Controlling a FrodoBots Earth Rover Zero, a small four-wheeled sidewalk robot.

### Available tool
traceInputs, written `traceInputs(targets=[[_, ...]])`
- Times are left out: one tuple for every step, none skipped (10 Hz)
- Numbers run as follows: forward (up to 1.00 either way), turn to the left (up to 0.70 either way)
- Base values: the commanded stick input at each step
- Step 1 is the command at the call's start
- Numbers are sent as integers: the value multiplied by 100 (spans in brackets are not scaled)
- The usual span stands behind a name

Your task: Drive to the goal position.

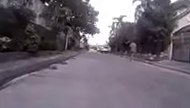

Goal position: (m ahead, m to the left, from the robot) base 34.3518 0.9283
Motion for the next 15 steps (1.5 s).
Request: traceInputs(targets=[[100, 0], [100, 0], [100, 0], [100, 0], [100, 0], [100, 0], [100, 0], [100, 0], [100, 0], [100, 0], [100, 0], [100, 0], [100, 0], [100, 0], [100, 0]])
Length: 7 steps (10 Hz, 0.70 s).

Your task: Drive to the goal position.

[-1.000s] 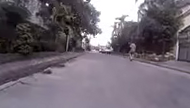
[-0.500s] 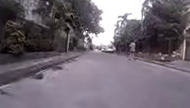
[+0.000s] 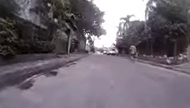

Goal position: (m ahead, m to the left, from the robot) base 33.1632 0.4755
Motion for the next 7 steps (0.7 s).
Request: traceInputs(targets=[[100, 0], [100, 0], [100, 0], [100, 0], [100, 0], [100, 0], [100, 0]])
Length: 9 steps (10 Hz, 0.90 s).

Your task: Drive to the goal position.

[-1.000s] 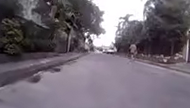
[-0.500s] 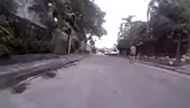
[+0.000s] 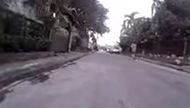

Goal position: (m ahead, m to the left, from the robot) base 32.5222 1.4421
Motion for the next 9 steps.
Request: traceInputs(targets=[[100, 0], [100, 0], [100, 0], [100, -40], [100, -40], [100, -40], [100, -40], [100, -34], [100, -7]])
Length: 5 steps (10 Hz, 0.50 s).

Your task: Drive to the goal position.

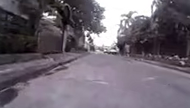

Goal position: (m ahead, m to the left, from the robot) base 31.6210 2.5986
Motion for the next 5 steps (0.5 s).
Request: traceInputs(targets=[[100, 0], [100, 0], [100, 0], [100, 0], [100, 0]])
